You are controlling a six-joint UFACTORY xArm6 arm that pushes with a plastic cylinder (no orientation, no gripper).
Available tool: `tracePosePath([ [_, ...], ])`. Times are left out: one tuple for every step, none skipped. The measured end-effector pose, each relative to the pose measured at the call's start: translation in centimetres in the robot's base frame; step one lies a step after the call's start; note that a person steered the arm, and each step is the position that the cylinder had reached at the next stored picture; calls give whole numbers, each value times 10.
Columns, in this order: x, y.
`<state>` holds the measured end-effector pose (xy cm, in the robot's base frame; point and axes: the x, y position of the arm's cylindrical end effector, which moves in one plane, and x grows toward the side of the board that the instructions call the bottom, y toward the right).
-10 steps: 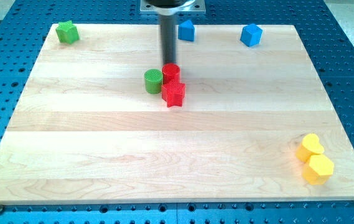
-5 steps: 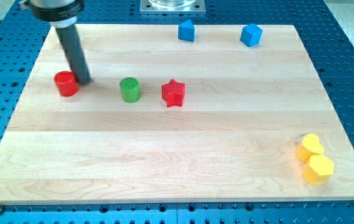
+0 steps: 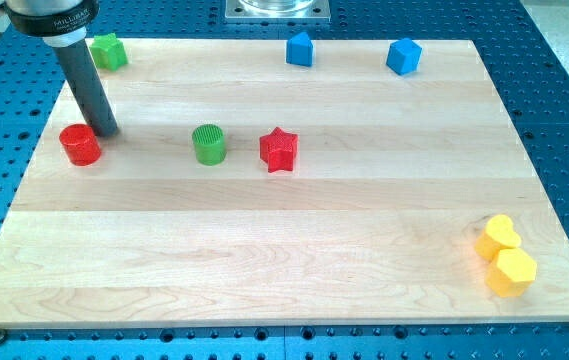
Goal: Move the green circle diagonally bottom right to the red star
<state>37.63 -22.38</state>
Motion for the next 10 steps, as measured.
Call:
tracePosePath([
  [0,0],
  [1,0],
  [1,0],
  [-10,0],
  [-17,0],
  [-18,0],
  [-17,1],
  [28,53],
  [36,98],
  [5,177],
])
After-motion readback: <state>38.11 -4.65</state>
